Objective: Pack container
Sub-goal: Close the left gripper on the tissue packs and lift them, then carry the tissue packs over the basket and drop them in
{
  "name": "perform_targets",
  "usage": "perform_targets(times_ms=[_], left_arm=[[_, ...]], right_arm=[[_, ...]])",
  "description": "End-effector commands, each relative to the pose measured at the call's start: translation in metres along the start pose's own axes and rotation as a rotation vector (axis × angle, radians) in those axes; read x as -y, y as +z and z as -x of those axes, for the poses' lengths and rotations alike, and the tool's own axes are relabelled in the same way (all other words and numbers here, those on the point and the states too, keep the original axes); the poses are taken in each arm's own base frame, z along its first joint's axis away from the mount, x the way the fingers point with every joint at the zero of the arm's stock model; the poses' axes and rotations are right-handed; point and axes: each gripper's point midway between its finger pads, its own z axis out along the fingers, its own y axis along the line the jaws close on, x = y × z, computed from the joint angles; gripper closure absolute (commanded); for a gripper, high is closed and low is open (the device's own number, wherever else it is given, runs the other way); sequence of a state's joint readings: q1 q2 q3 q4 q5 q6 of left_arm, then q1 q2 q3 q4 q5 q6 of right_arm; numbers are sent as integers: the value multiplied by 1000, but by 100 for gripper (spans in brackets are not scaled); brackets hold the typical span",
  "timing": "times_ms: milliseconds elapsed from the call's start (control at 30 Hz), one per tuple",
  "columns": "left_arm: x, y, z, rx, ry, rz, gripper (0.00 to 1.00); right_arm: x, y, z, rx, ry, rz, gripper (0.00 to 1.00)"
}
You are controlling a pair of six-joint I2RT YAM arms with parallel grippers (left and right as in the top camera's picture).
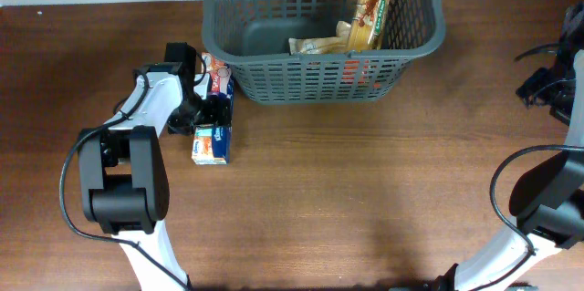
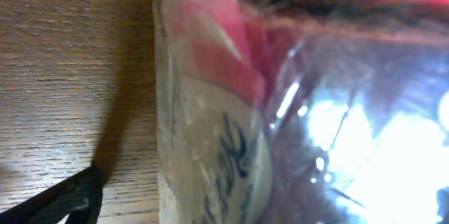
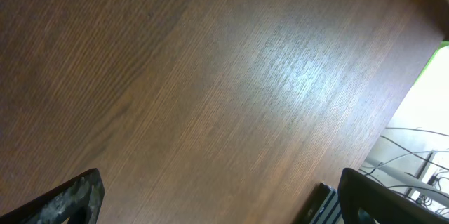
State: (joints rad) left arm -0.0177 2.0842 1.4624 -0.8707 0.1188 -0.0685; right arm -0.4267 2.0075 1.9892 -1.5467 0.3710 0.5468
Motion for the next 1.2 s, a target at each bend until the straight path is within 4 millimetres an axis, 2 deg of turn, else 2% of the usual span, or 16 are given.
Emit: perform_targets(times_ms=[0, 67, 133, 167, 267, 367, 433, 633, 767, 833, 867, 900, 933, 1000, 1067, 1167], left_arm=[[3, 20, -11, -59, 7, -31, 10], [3, 20, -11, -59, 7, -31, 41], [3, 20, -11, -59, 6, -30, 66], [3, 20, -11, -59, 5, -30, 76], [3, 20, -12, -63, -11, -28, 98], [-4, 18, -12, -67, -76, -11, 98], [-17, 13, -11, -69, -155, 22, 98], [-79, -40, 9, 6, -450, 24, 98], [-116, -92, 20, 117, -538, 25, 98], [-127, -123, 25, 185, -560, 29, 98], [-132, -161, 31, 272, -568, 29, 98], [-132, -179, 32, 313, -567, 29, 98], [-130, -202, 35, 366, -559, 29, 98], [-115, -264, 40, 524, -512, 23, 98], [-96, -310, 43, 649, -426, 26, 98], [-66, -369, 39, 807, -351, 63, 98]], right_arm=[[2, 0, -1, -3, 18, 4, 1], [2, 0, -1, -3, 18, 4, 1], [2, 0, -1, -3, 18, 4, 1], [2, 0, -1, -3, 18, 4, 1], [2, 0, -1, -3, 18, 4, 1], [2, 0, -1, -3, 18, 4, 1], [2, 0, -1, -3, 18, 4, 1], [2, 0, -1, -3, 18, 4, 1], [2, 0, -1, -3, 18, 4, 1], [2, 0, -1, -3, 18, 4, 1], [2, 0, -1, -3, 18, 4, 1], [2, 0, -1, -3, 18, 4, 1], [2, 0, -1, -3, 18, 4, 1], [2, 0, -1, -3, 18, 4, 1], [2, 0, -1, -3, 18, 4, 1], [2, 0, -1, -3, 18, 4, 1]])
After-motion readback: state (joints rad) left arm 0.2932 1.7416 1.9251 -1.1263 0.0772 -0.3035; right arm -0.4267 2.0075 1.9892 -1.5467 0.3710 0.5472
